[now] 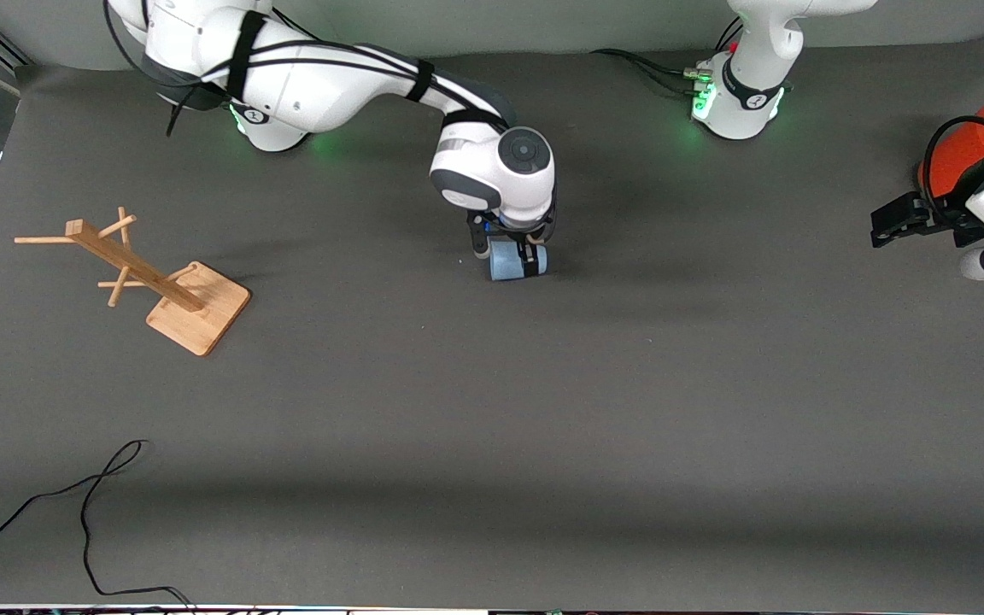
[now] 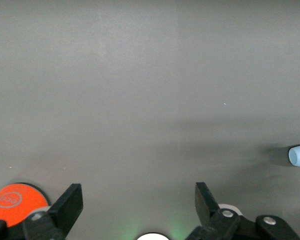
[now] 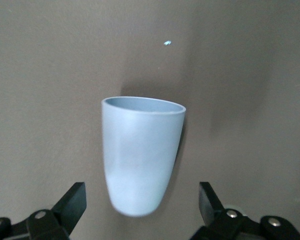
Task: Rotate and upright cup with both arms
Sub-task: 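Lower the cup and open the right gripper, leaving it on its side, then withdraw the right gripper while the left gripper reaches the cup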
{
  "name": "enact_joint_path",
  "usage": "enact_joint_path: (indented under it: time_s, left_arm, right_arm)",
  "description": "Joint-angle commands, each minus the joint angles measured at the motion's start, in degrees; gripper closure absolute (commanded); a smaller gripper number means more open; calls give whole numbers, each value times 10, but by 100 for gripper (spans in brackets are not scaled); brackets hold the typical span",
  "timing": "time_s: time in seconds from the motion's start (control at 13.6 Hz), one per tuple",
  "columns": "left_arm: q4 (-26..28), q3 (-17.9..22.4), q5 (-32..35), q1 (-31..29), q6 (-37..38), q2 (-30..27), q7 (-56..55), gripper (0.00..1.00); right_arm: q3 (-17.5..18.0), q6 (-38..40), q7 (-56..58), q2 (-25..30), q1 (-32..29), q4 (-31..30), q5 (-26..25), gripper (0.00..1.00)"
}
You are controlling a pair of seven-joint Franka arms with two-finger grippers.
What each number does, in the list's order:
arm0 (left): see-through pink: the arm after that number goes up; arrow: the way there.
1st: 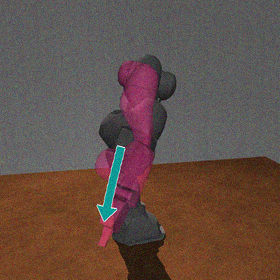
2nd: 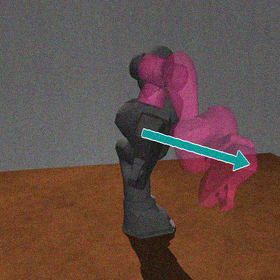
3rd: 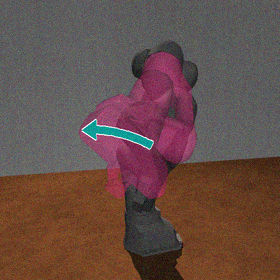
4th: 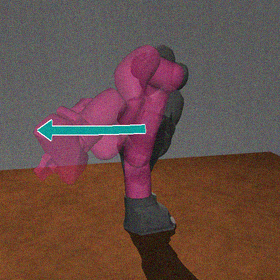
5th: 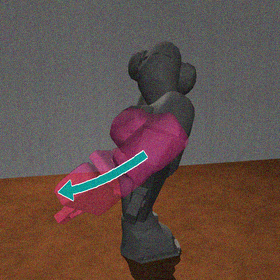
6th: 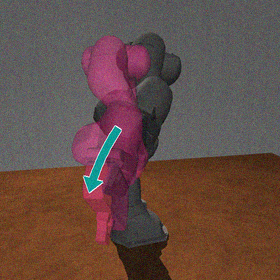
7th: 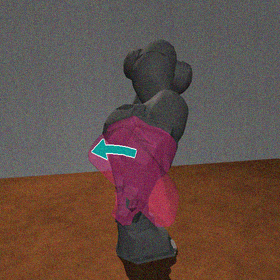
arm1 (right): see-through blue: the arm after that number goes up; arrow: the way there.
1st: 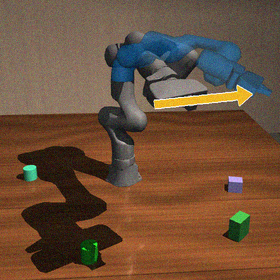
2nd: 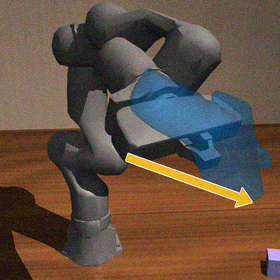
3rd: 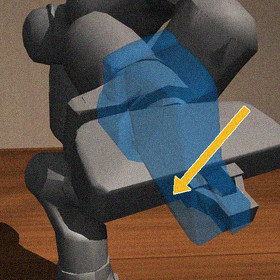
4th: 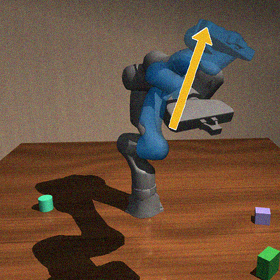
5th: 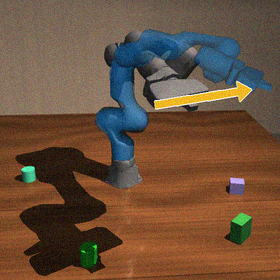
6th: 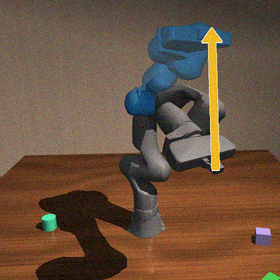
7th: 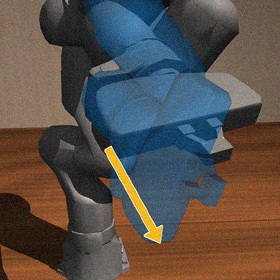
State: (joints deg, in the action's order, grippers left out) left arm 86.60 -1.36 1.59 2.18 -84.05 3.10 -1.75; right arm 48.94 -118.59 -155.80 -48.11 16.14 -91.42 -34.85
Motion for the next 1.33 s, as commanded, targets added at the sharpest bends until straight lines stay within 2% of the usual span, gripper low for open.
enact_joint_path:
  time_s: [0.0, 0.15, 0.3, 0.44, 0.59, 0.74, 0.89, 1.03, 1.25]
  left_arm:
    - [1, 0, 5, 5, 5, -5, -4, 0]
    - [0, -1, 3, 7, 8, -7, -5, 0]
    - [-4, -1, 0, 19, 28, -8, -5, 0]
    - [-8, -1, -1, 39, 35, -10, -22, 0]
    - [-7, -1, -1, 61, 36, -9, -84, 0]
    - [-6, -1, -1, 86, 34, -5, -145, 0]
    - [-5, -1, -3, 111, 31, -3, -153, 0]
    - [-3, -1, -4, 136, 24, 4, -183, 0]
    - [-4, -1, -10, 193, 9, 23, -233, 0]
  right_arm:
    - [54, 63, 16, 31, -48, -1, -1, 0]
    - [51, 67, 98, 68, -70, 12, 50, 0]
    - [44, 85, 185, 92, -101, 26, 80, 0]
    - [12, 110, 280, 113, -113, 47, 96, 0]
    - [-59, 120, 422, 148, -114, 63, 149, 0]
    - [-159, 115, 594, 197, -111, 64, 234, 0]
    - [-239, 118, 748, 241, -110, 58, 285, 0]
    - [-299, 127, 880, 276, -110, 50, 307, 0]
    - [-367, 137, 1084, 324, -112, 30, 307, 0]
